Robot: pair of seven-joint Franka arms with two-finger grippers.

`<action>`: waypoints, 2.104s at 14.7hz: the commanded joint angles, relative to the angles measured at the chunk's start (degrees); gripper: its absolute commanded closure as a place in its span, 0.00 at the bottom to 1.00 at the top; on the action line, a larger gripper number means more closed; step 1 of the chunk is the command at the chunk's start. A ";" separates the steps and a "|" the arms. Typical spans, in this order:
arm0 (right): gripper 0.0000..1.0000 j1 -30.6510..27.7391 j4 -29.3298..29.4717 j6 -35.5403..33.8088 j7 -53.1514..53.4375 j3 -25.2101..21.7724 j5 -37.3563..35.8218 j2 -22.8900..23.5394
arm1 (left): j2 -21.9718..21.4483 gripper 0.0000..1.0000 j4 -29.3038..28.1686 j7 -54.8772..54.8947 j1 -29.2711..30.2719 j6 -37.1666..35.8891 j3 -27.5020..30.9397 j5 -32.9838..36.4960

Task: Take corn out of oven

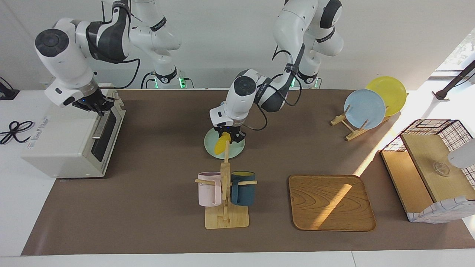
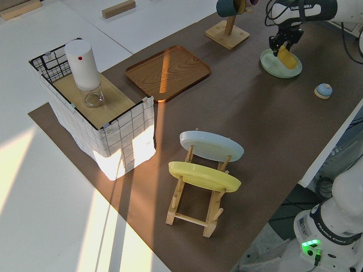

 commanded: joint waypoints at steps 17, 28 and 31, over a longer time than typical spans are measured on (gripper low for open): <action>0.00 3.18 11.78 -9.04 0.15 1.01 8.24 1.60 | 1.49 1.00 3.82 -3.35 29.38 0.72 3.49 2.66; 0.00 5.91 11.52 -8.60 2.88 -2.51 8.77 1.78 | 14.53 0.39 15.01 -5.12 30.00 6.62 4.54 6.62; 0.00 6.17 11.35 -8.42 3.14 -2.42 8.77 1.78 | 13.13 0.00 15.54 -5.03 29.91 2.76 4.54 8.54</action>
